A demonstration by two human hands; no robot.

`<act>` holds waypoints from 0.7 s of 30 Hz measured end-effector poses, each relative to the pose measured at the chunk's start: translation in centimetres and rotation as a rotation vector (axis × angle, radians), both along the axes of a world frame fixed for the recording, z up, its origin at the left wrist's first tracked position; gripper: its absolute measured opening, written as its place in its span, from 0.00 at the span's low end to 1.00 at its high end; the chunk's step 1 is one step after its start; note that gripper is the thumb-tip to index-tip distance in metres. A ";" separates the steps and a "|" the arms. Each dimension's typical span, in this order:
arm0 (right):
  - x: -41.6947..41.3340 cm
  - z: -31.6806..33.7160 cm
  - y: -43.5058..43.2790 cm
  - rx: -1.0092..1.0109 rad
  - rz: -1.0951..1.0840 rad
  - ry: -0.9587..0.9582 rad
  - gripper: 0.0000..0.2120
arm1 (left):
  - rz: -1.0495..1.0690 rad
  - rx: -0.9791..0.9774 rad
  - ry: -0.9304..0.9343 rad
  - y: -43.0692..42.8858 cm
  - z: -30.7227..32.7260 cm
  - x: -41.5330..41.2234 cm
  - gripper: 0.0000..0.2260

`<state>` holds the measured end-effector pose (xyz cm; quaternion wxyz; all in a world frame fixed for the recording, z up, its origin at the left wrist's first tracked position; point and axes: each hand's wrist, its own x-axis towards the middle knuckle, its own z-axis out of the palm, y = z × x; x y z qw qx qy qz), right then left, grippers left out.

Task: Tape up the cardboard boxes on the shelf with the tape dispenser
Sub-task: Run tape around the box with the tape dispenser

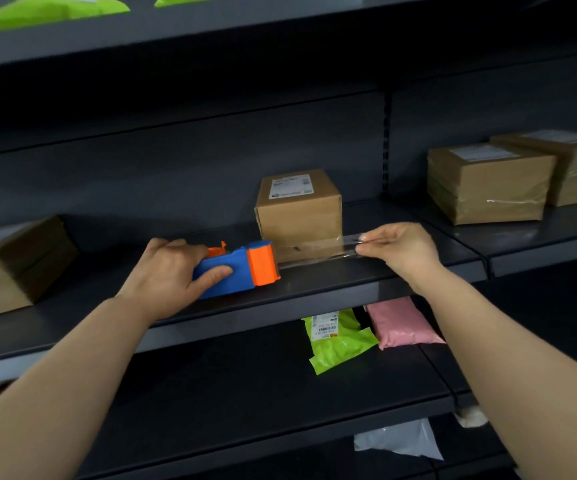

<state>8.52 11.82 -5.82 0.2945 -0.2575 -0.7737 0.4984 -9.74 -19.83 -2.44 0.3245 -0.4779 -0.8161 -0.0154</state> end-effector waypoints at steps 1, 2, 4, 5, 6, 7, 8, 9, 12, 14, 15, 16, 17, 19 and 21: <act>-0.2 -0.1 0.2 -0.001 0.015 -0.012 0.08 | 0.003 0.001 -0.003 -0.1 -0.1 -0.1 0.32; -0.4 -0.1 0.3 0.002 0.023 -0.021 0.09 | 0.007 0.002 -0.005 -0.1 -0.2 -0.1 0.32; -0.6 0.0 0.4 0.018 0.019 -0.026 0.09 | 0.016 0.001 -0.002 -0.1 -0.1 -0.1 0.32; -0.7 0.1 0.4 0.027 0.013 -0.023 0.09 | 0.018 0.002 0.003 -0.1 -0.1 -0.1 0.32; -0.8 0.2 0.4 0.030 0.008 -0.024 0.08 | 0.015 0.005 0.008 -0.1 -0.1 -0.1 0.32; -0.9 0.2 0.4 0.034 0.007 -0.025 0.08 | 0.012 0.009 0.014 -0.1 -0.1 -0.1 0.32; -1.0 0.2 0.4 0.037 0.010 -0.030 0.08 | 0.008 0.010 0.018 0.0 -0.2 -0.1 0.32; -1.1 0.3 0.4 0.045 0.015 -0.037 0.08 | 0.006 0.009 0.024 -0.1 -0.2 -0.1 0.32; -1.3 0.6 0.6 0.038 0.031 -0.058 0.09 | 0.005 0.006 0.044 0.0 -0.1 0.1 0.31; -1.4 0.8 0.7 0.038 0.027 -0.066 0.10 | 0.022 -0.005 0.051 0.1 0.0 0.2 0.32; -1.4 0.9 0.8 0.041 0.022 -0.066 0.09 | 0.032 -0.011 0.050 0.2 0.0 0.2 0.33; -1.4 0.9 0.8 0.042 0.018 -0.065 0.09 | 0.038 -0.015 0.048 0.2 0.0 0.3 0.34; -1.5 0.9 0.8 0.044 0.017 -0.064 0.09 | 0.040 -0.016 0.047 0.3 0.0 0.4 0.35; -1.5 0.9 0.9 0.044 0.017 -0.068 0.09 | 0.039 -0.014 0.051 0.4 0.0 0.6 0.36; -1.6 0.9 1.0 0.051 0.019 -0.080 0.09 | 0.040 -0.013 0.063 0.6 0.1 0.7 0.36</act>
